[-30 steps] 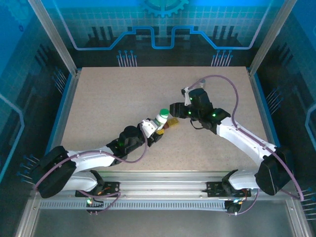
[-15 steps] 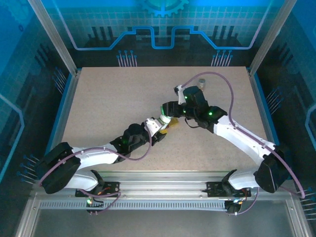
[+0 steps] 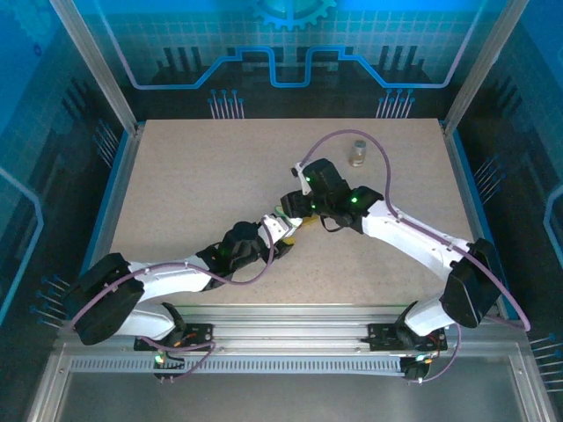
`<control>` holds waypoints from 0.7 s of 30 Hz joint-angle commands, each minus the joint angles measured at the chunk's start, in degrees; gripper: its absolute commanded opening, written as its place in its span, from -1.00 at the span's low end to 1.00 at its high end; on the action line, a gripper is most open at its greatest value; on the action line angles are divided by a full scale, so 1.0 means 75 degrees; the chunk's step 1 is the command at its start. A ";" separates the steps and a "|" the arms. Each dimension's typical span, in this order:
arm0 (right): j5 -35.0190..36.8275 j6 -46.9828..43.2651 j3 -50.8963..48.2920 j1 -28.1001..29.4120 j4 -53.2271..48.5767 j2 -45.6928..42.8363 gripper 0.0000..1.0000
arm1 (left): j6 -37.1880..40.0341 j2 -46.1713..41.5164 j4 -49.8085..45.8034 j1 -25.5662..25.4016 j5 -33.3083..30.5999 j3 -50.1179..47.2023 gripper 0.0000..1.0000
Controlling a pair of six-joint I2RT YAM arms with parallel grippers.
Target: Sort the pills into containers
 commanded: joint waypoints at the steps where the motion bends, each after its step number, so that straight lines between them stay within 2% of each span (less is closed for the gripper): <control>1: -0.0031 -0.0370 0.0147 0.0179 -0.0600 0.0187 0.22 | 0.0179 -0.0119 0.0771 -0.0074 -0.0086 0.0212 -1.00; 21: -0.0776 -0.0331 0.0149 -0.0857 -0.0318 -0.0519 0.27 | -0.0069 -0.0646 0.0487 -0.0072 -0.0354 -0.0688 -1.00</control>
